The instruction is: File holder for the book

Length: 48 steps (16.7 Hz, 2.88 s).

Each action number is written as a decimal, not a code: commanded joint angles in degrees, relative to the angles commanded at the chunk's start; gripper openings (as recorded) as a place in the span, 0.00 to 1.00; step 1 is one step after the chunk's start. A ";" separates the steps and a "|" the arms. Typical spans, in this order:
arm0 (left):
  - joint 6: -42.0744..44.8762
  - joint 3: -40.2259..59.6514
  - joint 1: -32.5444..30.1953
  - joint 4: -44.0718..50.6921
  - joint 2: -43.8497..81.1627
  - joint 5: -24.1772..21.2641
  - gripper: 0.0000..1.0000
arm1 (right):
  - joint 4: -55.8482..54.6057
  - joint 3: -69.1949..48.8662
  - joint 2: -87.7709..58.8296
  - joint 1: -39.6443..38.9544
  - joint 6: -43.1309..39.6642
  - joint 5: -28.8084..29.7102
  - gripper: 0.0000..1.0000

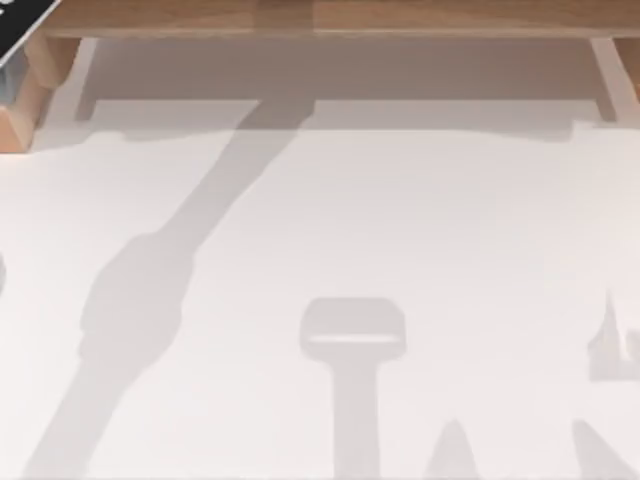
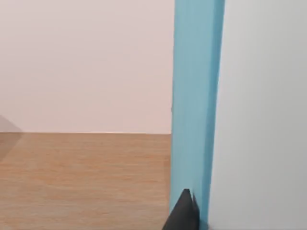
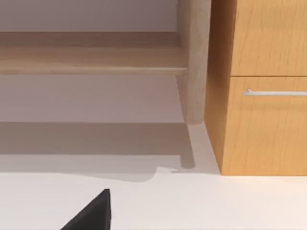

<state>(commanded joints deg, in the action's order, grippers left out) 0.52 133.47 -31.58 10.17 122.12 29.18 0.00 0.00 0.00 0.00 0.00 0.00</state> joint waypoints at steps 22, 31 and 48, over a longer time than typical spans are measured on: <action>0.63 8.80 0.03 5.54 2.46 -0.40 0.00 | 0.00 0.00 0.00 0.00 0.00 0.00 1.00; 24.97 -14.11 20.66 -8.14 -16.43 -18.15 0.00 | 0.00 0.00 0.00 0.00 0.00 0.00 1.00; 89.63 -84.40 73.40 -36.70 -28.04 -56.72 0.00 | 0.00 0.00 0.00 0.00 0.00 0.00 1.00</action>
<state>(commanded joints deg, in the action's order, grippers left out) 90.15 49.07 41.82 -26.53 94.07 -27.54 0.00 0.00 0.00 0.00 0.00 0.00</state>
